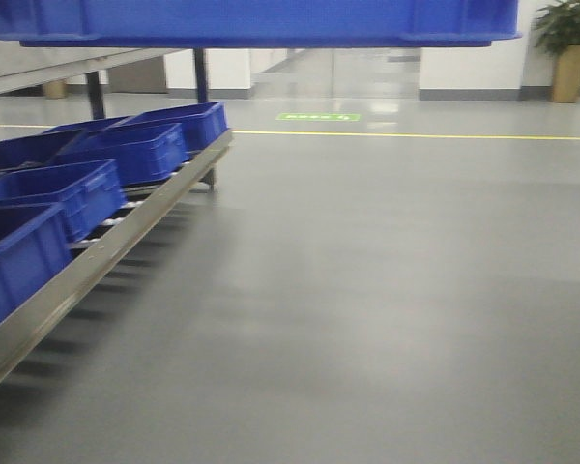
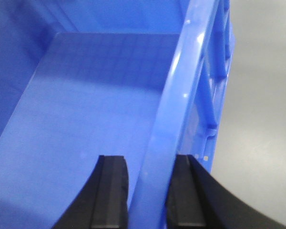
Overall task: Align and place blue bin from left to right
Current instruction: 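Carry the blue bin with both grippers while driving to another rack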
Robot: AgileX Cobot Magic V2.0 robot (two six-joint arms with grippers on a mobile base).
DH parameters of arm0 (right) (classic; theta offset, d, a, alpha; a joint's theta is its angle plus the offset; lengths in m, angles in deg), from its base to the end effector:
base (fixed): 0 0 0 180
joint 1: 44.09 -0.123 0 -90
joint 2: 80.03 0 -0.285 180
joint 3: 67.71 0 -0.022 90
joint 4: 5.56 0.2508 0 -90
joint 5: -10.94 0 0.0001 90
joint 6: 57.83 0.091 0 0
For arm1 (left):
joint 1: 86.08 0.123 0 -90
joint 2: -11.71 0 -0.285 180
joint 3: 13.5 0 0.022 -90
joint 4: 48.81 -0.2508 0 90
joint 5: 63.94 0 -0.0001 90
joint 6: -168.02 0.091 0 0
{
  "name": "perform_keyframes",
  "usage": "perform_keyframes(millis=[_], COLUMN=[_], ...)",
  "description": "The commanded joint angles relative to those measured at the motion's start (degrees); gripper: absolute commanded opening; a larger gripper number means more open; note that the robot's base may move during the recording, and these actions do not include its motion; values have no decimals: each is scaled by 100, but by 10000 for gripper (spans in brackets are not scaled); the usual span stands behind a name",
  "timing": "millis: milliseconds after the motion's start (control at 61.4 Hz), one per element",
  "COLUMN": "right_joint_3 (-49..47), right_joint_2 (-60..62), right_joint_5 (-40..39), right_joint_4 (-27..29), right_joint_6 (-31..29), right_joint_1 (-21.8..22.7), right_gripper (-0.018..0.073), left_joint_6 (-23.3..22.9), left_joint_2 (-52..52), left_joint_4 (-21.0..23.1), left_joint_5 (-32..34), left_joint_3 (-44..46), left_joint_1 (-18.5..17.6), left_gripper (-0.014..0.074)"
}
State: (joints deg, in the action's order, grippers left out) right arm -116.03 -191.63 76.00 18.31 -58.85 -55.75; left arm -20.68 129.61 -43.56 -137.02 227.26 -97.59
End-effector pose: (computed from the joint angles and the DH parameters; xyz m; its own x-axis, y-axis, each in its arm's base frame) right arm 0.3724 0.1110 0.4702 -0.6513 0.0232 -0.7584 -0.3747 0.8594 0.3480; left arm 0.3917 -0.0879 0.4709 -0.6688 -0.0444 -0.7421 0.1479 0.9703 -0.1913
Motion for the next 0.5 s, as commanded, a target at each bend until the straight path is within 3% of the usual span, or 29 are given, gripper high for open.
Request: perform_keyframes(millis=[0, 488], right_joint_3=[-110, -110], right_joint_2=[100, 100], right_joint_5=[-407, -407], right_joint_4=[349, 349], right_joint_6=[-200, -200], right_joint_1=[-52, -52], right_gripper=[-79, -79], left_joint_6=[54, 54], left_joint_2=[-197, -197], left_joint_4=[596, 596], left_joint_5=[572, 572], left_joint_3=[109, 109], left_joint_1=[-69, -69], left_gripper=[1, 1])
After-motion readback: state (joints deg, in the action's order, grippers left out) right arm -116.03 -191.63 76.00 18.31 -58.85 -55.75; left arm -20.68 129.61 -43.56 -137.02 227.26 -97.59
